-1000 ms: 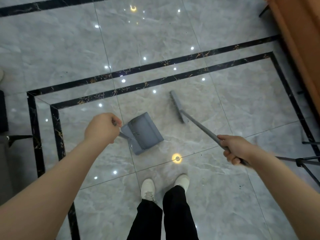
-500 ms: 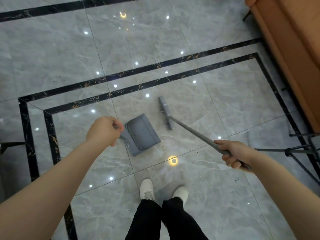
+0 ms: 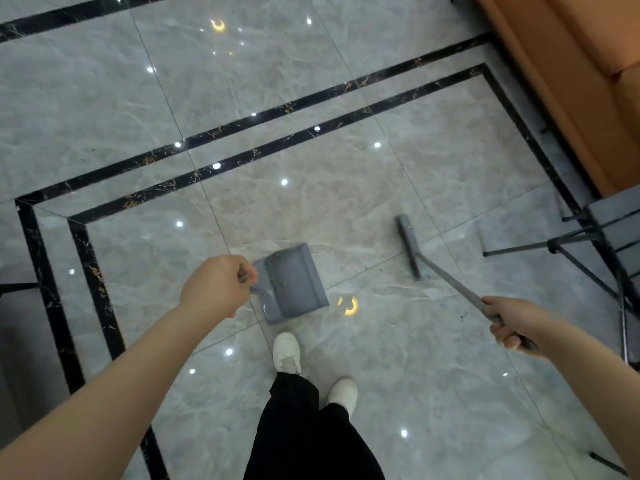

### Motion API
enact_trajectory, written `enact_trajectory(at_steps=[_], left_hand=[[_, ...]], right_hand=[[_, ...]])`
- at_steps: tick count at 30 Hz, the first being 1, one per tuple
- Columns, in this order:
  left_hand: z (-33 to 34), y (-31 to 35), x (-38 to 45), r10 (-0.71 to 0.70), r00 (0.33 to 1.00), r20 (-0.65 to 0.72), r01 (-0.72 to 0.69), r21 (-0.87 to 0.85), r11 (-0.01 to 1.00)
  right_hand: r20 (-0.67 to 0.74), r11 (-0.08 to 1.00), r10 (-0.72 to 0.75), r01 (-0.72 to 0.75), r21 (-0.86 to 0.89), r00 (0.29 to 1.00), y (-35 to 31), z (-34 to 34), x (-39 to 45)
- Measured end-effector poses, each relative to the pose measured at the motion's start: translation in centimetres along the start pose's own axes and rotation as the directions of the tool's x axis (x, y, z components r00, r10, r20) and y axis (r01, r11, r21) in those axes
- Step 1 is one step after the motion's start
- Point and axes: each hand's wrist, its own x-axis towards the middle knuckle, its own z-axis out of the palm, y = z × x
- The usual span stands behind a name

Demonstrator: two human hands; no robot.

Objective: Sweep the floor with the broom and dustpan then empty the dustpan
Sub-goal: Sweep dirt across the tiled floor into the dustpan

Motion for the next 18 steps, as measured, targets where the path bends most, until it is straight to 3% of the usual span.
enact_trajectory(at_steps=[7, 12, 15, 18], left_hand=[[2.1, 1.3, -0.8, 0.000, 0.996, -0.090, 0.003, 0.032, 0.999], [2.4, 1.7, -1.3, -0.029, 0.993, -0.115, 0.036, 0.062, 0.997], [2.8, 2.1, -1.6, -0.030, 0.992, -0.124, 0.040, 0.077, 0.996], [3.1, 2.2, -1.7, -0.023, 0.991, -0.133, 0.034, 0.081, 0.996]], right_hand=[[0.212, 1.000, 0.000, 0.004, -0.018, 0.977, 3.1, 1.6, -1.4], [0.175, 0.999, -0.034, 0.029, 0.027, 0.984, 2.8, -0.7, -2.2], [0.110, 0.997, -0.069, 0.073, -0.030, 0.992, 2.9, 0.2, -1.6], [0.150, 0.992, -0.072, 0.087, -0.097, 0.986, 3.3, 3.0, -1.3]])
